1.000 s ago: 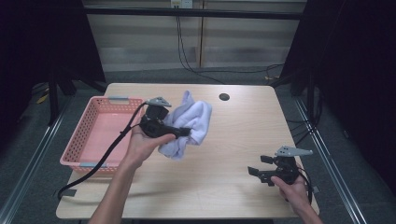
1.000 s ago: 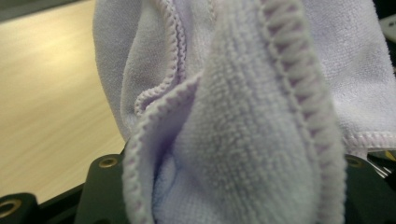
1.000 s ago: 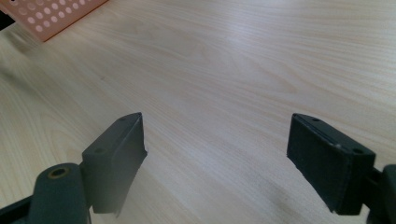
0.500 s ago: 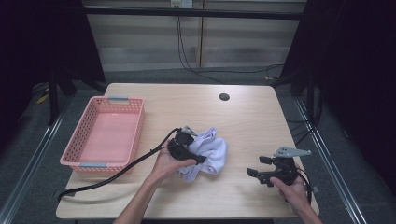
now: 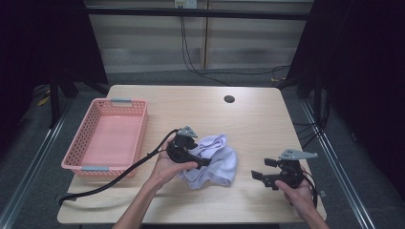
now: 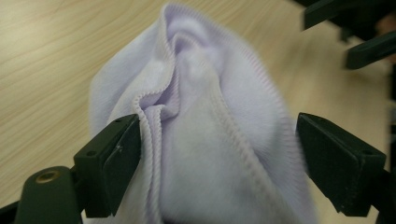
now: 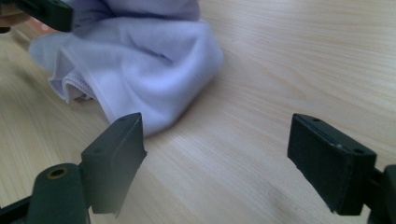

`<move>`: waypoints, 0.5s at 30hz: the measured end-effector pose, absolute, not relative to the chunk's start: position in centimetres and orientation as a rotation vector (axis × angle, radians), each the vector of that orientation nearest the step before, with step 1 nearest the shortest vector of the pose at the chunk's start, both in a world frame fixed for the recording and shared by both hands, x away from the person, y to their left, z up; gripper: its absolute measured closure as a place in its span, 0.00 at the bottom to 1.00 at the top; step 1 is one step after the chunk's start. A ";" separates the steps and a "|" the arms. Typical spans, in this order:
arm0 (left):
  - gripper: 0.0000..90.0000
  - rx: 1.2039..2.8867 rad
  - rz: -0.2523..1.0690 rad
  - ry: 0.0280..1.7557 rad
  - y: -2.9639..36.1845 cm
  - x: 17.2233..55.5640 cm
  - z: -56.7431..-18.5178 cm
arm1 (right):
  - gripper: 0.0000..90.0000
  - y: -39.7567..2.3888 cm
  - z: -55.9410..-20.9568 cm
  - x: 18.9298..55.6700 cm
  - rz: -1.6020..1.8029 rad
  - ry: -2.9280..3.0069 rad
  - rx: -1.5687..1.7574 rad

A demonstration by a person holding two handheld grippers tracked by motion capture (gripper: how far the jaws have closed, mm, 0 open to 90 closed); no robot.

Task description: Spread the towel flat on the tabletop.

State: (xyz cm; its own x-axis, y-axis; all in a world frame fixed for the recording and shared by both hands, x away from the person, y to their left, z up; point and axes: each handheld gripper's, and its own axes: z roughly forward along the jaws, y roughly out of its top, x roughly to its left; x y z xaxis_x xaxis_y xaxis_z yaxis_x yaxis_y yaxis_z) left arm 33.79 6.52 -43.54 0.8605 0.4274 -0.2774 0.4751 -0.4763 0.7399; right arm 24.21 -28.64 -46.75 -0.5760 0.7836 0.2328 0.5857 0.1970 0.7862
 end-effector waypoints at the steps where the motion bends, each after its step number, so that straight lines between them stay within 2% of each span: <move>1: 0.17 2.121 -0.060 0.649 7.0 33.7 -43.2 | 0.20 -28.6 -46.7 24.2 1.321 2.249 1.309; 5: 0.18 2.105 -0.058 0.657 8.8 33.3 -42.6 | 0.20 -28.1 -46.3 24.2 1.341 2.252 1.297; 6: 0.26 2.102 -0.048 0.663 9.3 33.1 -42.6 | 0.21 -27.4 -45.9 24.3 1.352 2.263 1.277; 9: 0.38 2.085 0.001 0.675 11.4 31.9 -42.5 | 0.23 -25.9 -45.3 24.6 1.355 2.300 1.216; 10: 0.46 2.083 0.005 0.675 11.8 31.6 -42.6 | 0.27 -25.3 -45.1 24.8 1.357 2.318 1.190; 13: 0.48 2.082 0.026 0.695 12.7 31.1 -43.1 | 0.29 -24.0 -44.5 25.3 1.388 2.338 1.154; 15: 0.56 2.073 0.024 0.705 13.3 30.8 -43.9 | 0.32 -22.3 -43.8 25.9 1.424 2.353 1.106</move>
